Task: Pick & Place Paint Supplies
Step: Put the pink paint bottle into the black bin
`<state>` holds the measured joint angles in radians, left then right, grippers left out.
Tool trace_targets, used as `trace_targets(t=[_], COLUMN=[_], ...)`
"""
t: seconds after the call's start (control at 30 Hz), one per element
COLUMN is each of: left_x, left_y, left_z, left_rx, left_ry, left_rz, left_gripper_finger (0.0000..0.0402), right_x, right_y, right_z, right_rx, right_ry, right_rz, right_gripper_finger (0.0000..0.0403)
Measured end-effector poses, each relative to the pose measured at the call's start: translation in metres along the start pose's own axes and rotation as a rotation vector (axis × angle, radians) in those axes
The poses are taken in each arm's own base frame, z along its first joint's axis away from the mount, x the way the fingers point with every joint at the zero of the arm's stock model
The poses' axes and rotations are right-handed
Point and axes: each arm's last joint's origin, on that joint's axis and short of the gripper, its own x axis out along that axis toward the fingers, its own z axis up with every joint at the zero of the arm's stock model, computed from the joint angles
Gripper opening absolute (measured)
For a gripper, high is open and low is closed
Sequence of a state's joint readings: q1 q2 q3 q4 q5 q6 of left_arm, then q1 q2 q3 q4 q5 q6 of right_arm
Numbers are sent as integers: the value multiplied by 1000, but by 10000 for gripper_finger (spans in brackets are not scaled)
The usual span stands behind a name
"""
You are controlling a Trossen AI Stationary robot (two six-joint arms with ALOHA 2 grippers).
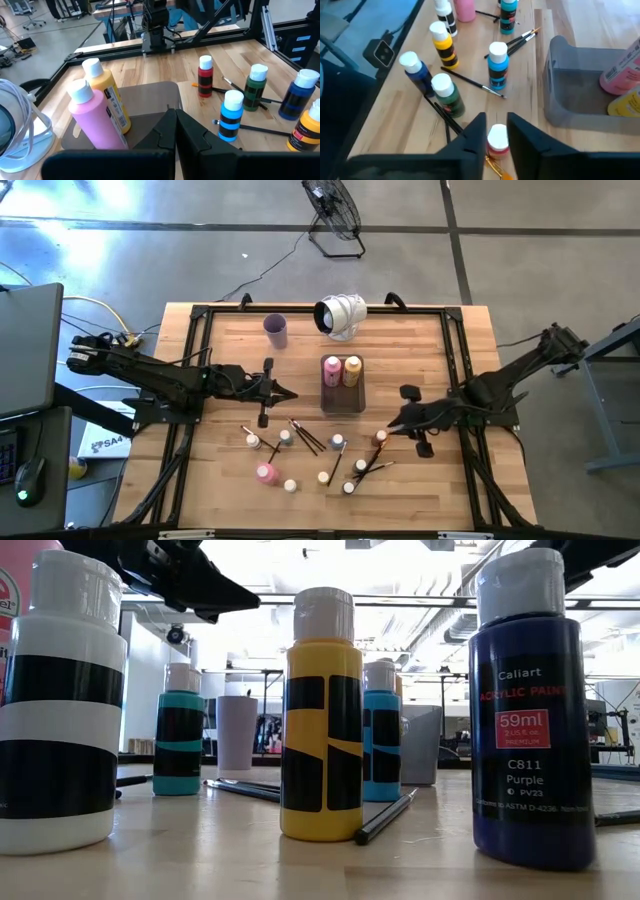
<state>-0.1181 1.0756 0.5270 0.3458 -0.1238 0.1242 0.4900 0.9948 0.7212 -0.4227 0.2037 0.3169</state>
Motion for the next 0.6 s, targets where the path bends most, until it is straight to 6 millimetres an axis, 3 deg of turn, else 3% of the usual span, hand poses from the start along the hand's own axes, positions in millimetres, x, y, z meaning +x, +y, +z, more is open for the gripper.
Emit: trace_targets(t=[0.3, 0.6], left_x=[0, 0], left_y=[0, 0], left_z=[0, -1], left_rx=[0, 1], left_ry=[0, 5], left_rz=[-2, -2], left_gripper_finger=[0, 0], right_x=[14, 14], right_y=[1, 1], right_z=[-2, -2], right_rx=[-7, 14], right_ry=[36, 35], right_rz=[-45, -45], right_gripper_finger=[197, 207])
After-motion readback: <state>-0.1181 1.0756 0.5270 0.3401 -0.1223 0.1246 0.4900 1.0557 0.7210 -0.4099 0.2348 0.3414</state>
